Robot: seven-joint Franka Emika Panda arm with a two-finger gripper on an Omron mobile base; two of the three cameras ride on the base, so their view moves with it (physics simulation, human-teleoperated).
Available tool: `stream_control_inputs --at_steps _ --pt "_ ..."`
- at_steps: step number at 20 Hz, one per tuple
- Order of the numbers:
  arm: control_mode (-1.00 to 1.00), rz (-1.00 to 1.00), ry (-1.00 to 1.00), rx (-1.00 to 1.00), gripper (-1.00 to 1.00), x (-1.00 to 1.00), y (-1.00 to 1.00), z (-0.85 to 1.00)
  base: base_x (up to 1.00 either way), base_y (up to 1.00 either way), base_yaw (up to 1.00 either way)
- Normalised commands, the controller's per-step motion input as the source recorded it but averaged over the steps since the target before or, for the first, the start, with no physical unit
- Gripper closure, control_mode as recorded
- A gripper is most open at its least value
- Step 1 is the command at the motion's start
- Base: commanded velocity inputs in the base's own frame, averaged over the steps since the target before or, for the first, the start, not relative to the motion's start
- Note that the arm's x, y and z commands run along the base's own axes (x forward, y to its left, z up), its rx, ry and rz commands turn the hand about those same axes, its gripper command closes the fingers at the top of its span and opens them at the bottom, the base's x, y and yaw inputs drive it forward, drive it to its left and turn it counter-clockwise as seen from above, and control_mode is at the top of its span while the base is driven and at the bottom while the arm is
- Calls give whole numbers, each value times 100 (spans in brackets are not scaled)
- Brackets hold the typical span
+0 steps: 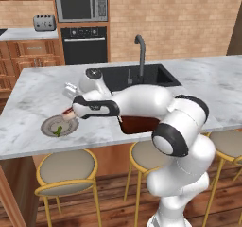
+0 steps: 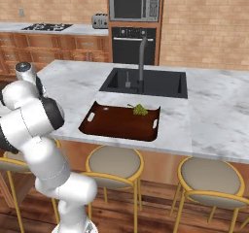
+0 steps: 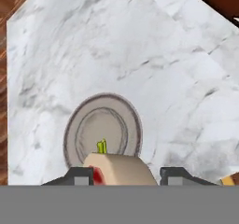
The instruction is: Create a steak meal by picking up the steak and asparagus from the tray and placing them on the plate. Leave the grapes on the tray.
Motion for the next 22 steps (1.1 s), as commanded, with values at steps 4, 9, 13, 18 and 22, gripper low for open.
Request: stream_control_inputs --at_steps 4,9,13,18,22 --pt "-100 8 0 0 100 43 41 -47 0 0 0" --pt "-100 5 0 0 100 36 46 -42 0 0 0" --pt "-100 1 0 -3 100 47 32 -41 0 0 0" --pt "-100 0 0 -6 100 54 5 -27 0 0 0" --pt "-100 0 0 -3 100 47 2 -22 0 0 0"
